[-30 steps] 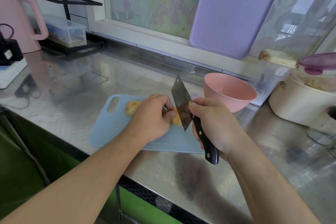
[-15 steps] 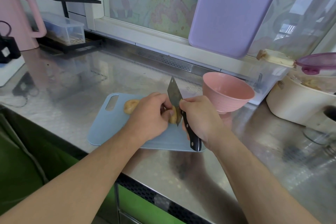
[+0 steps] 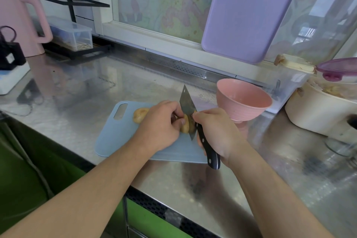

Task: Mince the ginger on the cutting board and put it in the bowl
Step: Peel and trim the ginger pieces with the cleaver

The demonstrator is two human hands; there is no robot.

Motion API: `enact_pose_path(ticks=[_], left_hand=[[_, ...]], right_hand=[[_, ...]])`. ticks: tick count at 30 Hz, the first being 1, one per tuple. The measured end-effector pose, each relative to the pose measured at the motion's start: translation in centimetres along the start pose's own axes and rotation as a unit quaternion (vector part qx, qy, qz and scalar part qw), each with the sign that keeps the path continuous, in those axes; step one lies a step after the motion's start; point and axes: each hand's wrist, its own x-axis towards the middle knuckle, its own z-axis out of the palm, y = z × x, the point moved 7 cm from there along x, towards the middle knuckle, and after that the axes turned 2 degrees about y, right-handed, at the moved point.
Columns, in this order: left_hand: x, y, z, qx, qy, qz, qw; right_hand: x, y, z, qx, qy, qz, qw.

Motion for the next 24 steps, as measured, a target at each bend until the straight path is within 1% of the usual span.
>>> enact_pose_path(ticks=[14,18,24], left_hand=[[0.2,-0.5,0.1,-0.004,0.000,-0.017,1.000],[0.2,-0.4,0.0,0.002,0.000,-0.017,1.000],[0.1,-0.3,0.0,0.009,0.000,-0.013,1.000]], right_hand=[[-0.6,-0.7,-1.4,0.055,0.011,-0.028,0.998],[-0.5,-0.9,-1.2,0.057,0.010,-0.033,0.998],[-0.8,-0.8,-1.0,0.031,0.011,-0.026,0.999]])
